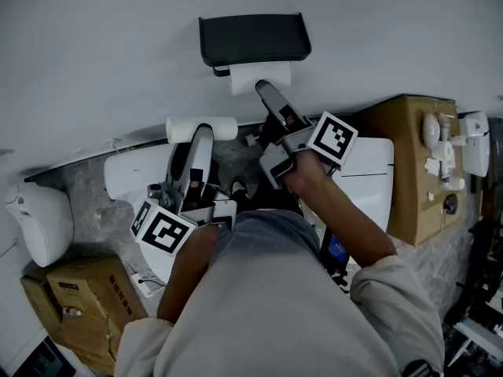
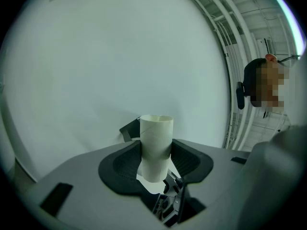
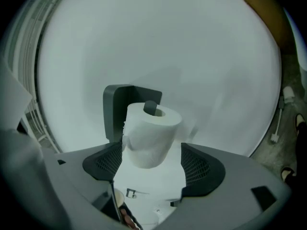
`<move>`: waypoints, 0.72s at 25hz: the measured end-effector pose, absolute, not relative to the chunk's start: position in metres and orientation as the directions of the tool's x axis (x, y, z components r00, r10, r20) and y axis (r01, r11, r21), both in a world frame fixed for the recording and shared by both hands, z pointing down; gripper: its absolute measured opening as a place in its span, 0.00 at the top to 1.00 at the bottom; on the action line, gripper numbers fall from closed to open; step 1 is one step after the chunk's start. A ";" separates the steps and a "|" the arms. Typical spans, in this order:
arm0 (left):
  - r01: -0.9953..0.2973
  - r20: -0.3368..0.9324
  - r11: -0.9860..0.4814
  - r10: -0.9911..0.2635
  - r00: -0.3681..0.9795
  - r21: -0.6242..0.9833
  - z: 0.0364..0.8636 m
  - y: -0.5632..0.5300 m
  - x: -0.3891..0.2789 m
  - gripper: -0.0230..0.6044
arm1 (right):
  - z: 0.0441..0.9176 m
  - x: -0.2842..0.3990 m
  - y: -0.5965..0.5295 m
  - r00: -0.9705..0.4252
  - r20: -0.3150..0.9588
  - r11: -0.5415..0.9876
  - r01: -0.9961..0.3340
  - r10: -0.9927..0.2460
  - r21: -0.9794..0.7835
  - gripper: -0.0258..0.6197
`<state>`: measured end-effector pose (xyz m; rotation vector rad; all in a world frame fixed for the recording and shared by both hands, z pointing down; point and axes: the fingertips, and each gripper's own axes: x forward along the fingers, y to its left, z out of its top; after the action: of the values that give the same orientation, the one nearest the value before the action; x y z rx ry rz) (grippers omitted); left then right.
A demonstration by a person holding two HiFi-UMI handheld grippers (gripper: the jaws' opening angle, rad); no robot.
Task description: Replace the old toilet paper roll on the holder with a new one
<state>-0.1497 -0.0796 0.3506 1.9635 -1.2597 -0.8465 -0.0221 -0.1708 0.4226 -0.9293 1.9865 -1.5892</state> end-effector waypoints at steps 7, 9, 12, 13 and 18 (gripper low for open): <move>-0.533 -0.180 -0.350 -0.922 0.344 0.770 0.343 -0.084 -0.148 0.66 | 0.421 -0.024 -0.138 -0.761 0.154 0.222 -0.367 -0.631 -0.903 0.42; -0.558 -0.179 -0.359 -0.919 0.352 0.748 0.339 -0.090 -0.147 0.66 | 0.420 -0.018 -0.134 -0.756 0.167 0.256 -0.408 -0.633 -0.876 0.60; -0.568 -0.183 -0.372 -0.914 0.363 0.734 0.333 -0.101 -0.148 0.66 | 0.416 -0.012 -0.132 -0.753 0.163 0.315 -0.448 -0.638 -0.837 0.77; -0.566 -0.185 -0.376 -0.912 0.366 0.734 0.332 -0.104 -0.149 0.66 | 0.414 -0.012 -0.132 -0.752 0.157 0.332 -0.456 -0.640 -0.826 0.81; -0.602 -0.187 -0.397 -0.905 0.382 0.692 0.316 -0.120 -0.156 0.66 | 0.401 -0.010 -0.134 -0.749 0.133 0.405 -0.489 -0.650 -0.773 0.90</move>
<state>-0.1557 -0.1198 0.3161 2.1222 -1.2918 -0.7608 -0.0096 -0.1340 0.4014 -1.0133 2.4698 -1.2605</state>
